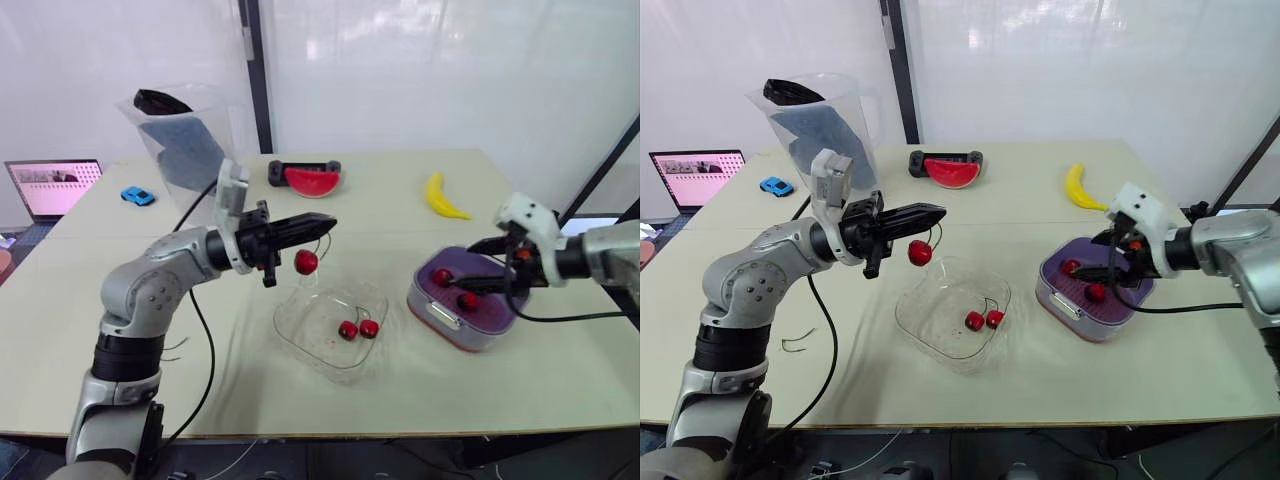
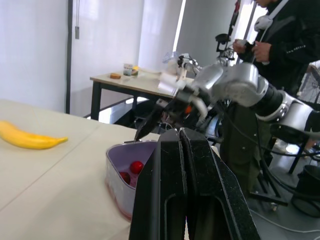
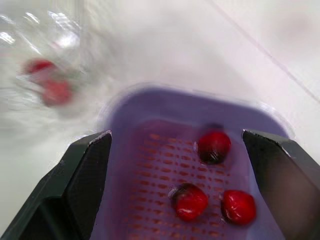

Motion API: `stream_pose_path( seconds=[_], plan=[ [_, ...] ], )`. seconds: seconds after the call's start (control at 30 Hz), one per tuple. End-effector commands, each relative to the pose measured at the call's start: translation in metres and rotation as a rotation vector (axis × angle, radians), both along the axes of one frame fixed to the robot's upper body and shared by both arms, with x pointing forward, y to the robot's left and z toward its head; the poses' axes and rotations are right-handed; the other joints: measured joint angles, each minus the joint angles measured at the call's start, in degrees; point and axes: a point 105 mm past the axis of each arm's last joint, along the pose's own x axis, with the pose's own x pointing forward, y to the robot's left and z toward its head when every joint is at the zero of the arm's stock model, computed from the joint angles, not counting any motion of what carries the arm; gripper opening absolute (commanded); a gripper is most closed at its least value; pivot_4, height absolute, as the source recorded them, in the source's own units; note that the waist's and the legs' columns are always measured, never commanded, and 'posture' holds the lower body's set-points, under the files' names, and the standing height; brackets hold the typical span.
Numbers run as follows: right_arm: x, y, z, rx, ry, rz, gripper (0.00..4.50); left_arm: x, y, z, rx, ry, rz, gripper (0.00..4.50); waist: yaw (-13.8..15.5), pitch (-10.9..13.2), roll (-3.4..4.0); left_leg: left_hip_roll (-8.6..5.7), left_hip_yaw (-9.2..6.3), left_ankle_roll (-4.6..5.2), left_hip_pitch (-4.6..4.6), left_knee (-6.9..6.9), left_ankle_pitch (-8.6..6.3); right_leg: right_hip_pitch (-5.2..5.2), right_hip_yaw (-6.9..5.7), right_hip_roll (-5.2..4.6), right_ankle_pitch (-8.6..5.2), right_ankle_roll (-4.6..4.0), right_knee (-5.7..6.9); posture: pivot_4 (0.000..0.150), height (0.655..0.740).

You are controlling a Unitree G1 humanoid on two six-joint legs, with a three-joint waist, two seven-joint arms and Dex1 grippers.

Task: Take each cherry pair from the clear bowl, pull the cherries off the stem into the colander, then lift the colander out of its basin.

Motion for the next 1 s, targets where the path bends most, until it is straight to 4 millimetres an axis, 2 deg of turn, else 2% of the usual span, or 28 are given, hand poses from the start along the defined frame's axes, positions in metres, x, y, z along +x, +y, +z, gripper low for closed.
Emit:
stream_pose_path(
  seconds=[0.03, 0.17, 0.33, 0.43, 0.53, 0.7, 0.8, 0.83, 0.9, 0.93, 1.0],
  plan=[
    [-0.019, 0.034, 0.047, 0.186, -0.104, 0.163, 4.41, -0.005, -0.006, 0.013, -0.016, -0.056, -0.036, 0.0, 0.0, 0.0, 0.0, 0.01, 0.0, 0.0, 0.0, 0.0, 0.0, 0.0, 0.0, 0.01, 0.0, 0.0, 0.0, 0.15, 0.74],
    [-0.032, 0.077, 0.039, 0.289, -0.06, 0.331, 4.41, -0.007, -0.013, 0.013, -0.016, -0.054, -0.073, 0.0, 0.2, 0.0, -0.03, 0.02, -0.08, 0.0, 0.0, 0.02, 0.0, 0.07, -0.06, 0.02, 0.0, 0.0, -0.05, 0.15, 0.74],
    [-0.03, 0.127, 0.025, 0.458, -0.014, 0.427, 4.41, -0.008, -0.019, 0.015, -0.019, -0.059, -0.099, 0.0, 0.1, 0.0, -0.03, 0.01, -0.09, -0.04, -0.01, 0.04, 0.02, 0.08, -0.06, 0.0, 0.0, 0.0, -0.08, 0.15, 0.74],
    [-0.032, 0.143, 0.02, 0.517, 0.011, 0.452, 4.41, -0.009, -0.02, 0.016, -0.022, -0.06, -0.106, 0.0, 0.2, 0.0, -0.03, -0.01, -0.1, -0.27, -0.02, 0.04, 0.15, 0.06, -0.06, -0.01, 0.0, 0.0, -0.06, 0.15, 0.74],
    [-0.032, 0.166, 0.013, 0.586, 0.04, 0.491, 4.41, -0.009, -0.022, 0.017, -0.026, -0.062, -0.107, 0.0, 0.1, 0.0, -0.03, -0.01, -0.11, -0.28, -0.03, 0.05, 0.16, 0.07, -0.07, -0.01, 0.0, 0.0, -0.06, 0.15, 0.74],
    [-0.035, 0.179, 0.014, 0.651, 0.075, 0.515, 4.41, -0.009, -0.022, 0.018, -0.027, -0.064, -0.101, 0.0, 0.0, 0.0, -0.03, -0.01, -0.11, -0.28, -0.02, 0.05, 0.16, 0.01, -0.07, 0.0, 0.0, 0.0, 0.06, 0.15, 0.74],
    [-0.037, 0.183, 0.009, 0.651, 0.103, 0.521, 3.59, -0.009, -0.022, 0.017, -0.027, -0.062, -0.101, 0.0, 0.0, 0.0, -0.03, -0.01, -0.11, -0.27, -0.02, 0.05, 0.16, 0.01, -0.07, 0.0, 0.0, 0.0, 0.07, 0.15, 0.74],
    [-0.037, 0.184, 0.008, 0.652, 0.106, 0.52, 3.16, -0.009, -0.022, 0.017, -0.027, -0.062, -0.101, 0.0, 0.0, 0.0, -0.03, -0.02, -0.11, -0.27, -0.02, 0.05, 0.16, 0.02, -0.07, -0.01, 0.0, 0.0, 0.07, 0.15, 0.74],
    [-0.036, 0.184, 0.008, 0.653, 0.103, 0.511, 2.02, -0.009, -0.023, 0.017, -0.027, -0.062, -0.1, 0.0, 0.0, 0.0, -0.03, -0.02, -0.11, -0.24, -0.02, 0.04, 0.14, 0.01, -0.07, 0.0, 0.0, 0.0, 0.08, 0.15, 0.74],
    [-0.035, 0.184, 0.008, 0.653, 0.099, 0.507, 1.64, -0.009, -0.023, 0.017, -0.026, -0.062, -0.101, 0.0, 0.0, 0.0, -0.03, -0.02, -0.11, -0.24, -0.02, 0.04, 0.14, 0.0, -0.07, 0.0, 0.0, 0.0, 0.08, 0.15, 0.74],
    [-0.034, 0.184, 0.009, 0.651, 0.094, 0.497, 1.64, -0.009, -0.023, 0.017, -0.026, -0.063, -0.101, 0.0, 0.0, 0.0, -0.03, -0.02, -0.11, -0.23, -0.02, 0.04, 0.13, 0.0, -0.07, 0.0, 0.0, 0.0, 0.1, 0.15, 0.74]
  ],
)
